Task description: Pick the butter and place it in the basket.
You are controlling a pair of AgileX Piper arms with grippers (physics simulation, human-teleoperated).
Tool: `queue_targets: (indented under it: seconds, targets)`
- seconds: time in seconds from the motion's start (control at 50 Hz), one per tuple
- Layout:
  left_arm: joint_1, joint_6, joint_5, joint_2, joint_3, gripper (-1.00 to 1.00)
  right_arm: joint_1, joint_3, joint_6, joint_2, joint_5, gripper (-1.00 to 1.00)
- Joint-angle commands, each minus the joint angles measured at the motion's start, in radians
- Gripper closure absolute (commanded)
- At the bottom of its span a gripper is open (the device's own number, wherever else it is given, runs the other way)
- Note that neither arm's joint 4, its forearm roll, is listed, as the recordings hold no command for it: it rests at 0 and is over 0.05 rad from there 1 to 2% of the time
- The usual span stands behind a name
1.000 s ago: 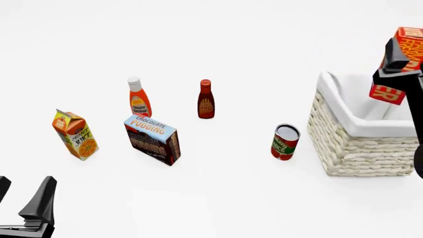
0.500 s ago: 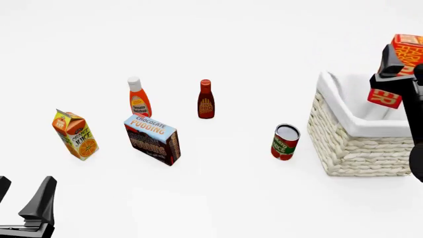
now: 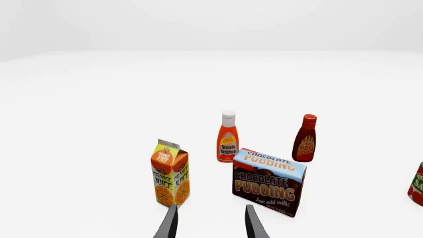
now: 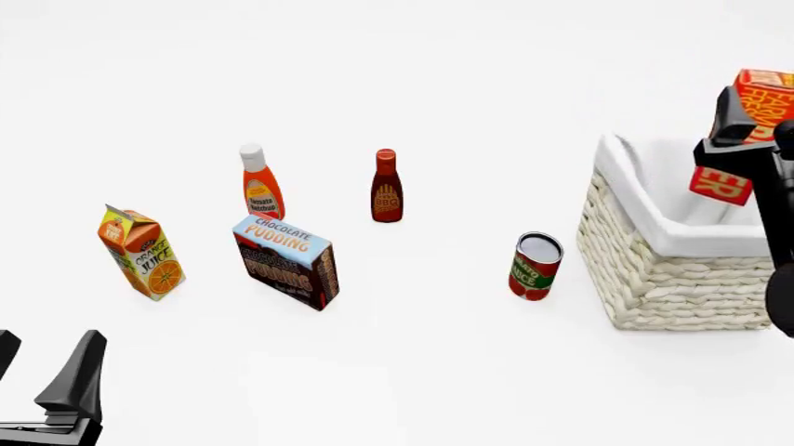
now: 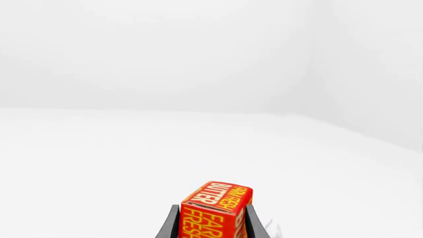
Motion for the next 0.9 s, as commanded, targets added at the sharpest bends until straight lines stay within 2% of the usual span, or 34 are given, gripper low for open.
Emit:
queue_targets:
  seconds: [0.02, 0.9]
  targets:
    - [0.000, 0.000, 0.000, 0.000, 0.000, -1.00, -0.007, -0.021, 0.026, -0.003, 0.007, 1.00]
    - [0.000, 0.000, 0.000, 0.000, 0.000, -1.00, -0.023, -0.063, 0.014, 0.070, 0.051, 1.00]
